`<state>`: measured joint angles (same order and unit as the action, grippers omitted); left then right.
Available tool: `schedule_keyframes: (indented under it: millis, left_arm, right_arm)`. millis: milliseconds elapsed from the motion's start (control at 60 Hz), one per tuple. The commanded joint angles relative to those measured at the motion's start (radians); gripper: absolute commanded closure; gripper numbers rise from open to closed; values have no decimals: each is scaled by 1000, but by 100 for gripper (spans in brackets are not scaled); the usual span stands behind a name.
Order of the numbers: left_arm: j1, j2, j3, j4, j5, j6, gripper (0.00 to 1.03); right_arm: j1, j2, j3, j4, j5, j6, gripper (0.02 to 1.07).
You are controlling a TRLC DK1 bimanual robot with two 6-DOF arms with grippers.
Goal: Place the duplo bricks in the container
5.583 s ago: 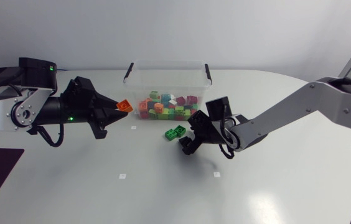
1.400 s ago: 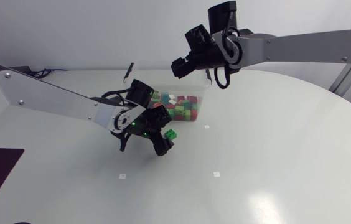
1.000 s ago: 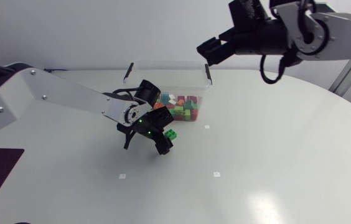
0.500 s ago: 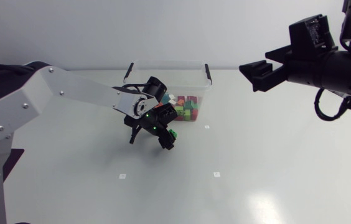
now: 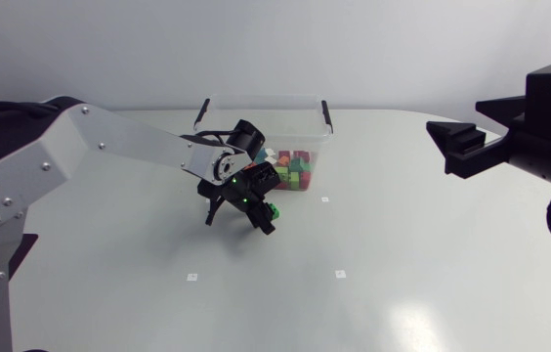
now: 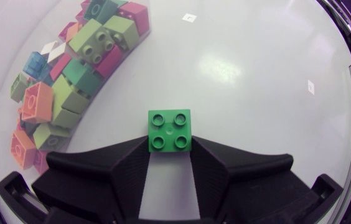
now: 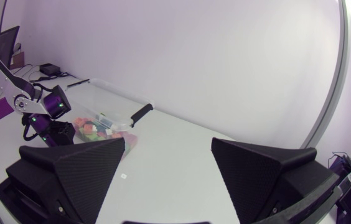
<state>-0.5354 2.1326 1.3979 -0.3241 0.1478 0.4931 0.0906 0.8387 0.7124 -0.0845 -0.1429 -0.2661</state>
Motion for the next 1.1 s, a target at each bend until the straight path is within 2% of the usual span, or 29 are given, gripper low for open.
schedule_keyframes:
  millis: [0, 417, 850, 1083]
  left_arm:
    - [0, -36, -31, -26, -8, -14, 74]
    - [28, -280, -109, -76, -10, -7, 74]
    - [80, -381, 7, -158, -10, -16, 74]
    - [97, -373, 102, -173, -10, -25, 74]
  right_arm:
    - [-12, -47, -57, 17, 32, -10, 7]
    - [-37, -285, -278, 118, 178, -38, 7]
    - [-80, -434, -473, 259, 215, -91, 7]
    - [-78, -438, -518, 289, 224, -74, 7]
